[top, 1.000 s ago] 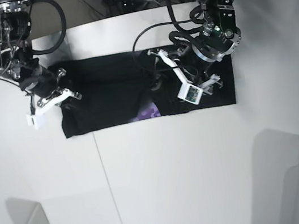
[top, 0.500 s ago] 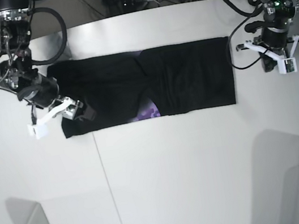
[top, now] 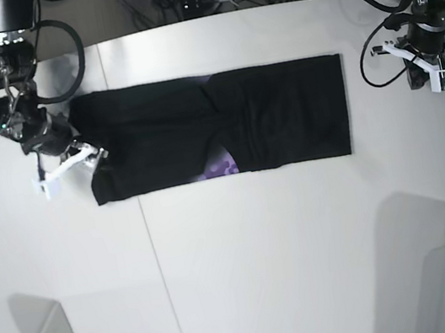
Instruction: Fold the T-shirt properly
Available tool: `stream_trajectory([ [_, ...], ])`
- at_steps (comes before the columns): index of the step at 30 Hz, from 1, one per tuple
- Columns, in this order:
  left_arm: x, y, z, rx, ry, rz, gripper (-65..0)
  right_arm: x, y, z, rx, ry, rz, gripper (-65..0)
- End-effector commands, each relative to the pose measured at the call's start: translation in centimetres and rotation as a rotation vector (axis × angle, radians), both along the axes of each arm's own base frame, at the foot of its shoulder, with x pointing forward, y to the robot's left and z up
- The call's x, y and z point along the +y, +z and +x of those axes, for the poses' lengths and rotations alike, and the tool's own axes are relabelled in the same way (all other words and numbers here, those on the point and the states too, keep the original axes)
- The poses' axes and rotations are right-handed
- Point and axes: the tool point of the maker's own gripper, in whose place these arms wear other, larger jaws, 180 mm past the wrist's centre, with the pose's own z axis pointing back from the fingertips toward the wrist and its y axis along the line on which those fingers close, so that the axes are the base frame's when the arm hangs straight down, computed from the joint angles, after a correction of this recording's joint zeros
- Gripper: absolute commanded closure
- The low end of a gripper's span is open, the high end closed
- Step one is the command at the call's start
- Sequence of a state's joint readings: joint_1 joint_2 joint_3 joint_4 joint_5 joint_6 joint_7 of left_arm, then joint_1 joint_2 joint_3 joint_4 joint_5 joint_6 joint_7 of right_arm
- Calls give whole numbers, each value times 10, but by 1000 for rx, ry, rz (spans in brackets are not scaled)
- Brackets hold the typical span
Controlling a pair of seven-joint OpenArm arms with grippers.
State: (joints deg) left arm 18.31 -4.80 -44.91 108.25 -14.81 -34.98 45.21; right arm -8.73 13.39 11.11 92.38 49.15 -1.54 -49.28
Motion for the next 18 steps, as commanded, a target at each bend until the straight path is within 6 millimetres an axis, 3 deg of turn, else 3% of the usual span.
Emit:
stream_trajectory([
  [1,2,11,5,-40,-9,16,0,-5,10,9,-43,-1,-13,-468],
  [6,2,9,2,-31,-9,16,0,-3,-11,0,15,41,-91,-468],
  [13,2,6,1,-23,-9,8,0,24,-20,-13,39,141,-115,-468],
  [18,3,-10,-2,9,4,-26,0,34,-22,-14,39,143,-100,-465],
])
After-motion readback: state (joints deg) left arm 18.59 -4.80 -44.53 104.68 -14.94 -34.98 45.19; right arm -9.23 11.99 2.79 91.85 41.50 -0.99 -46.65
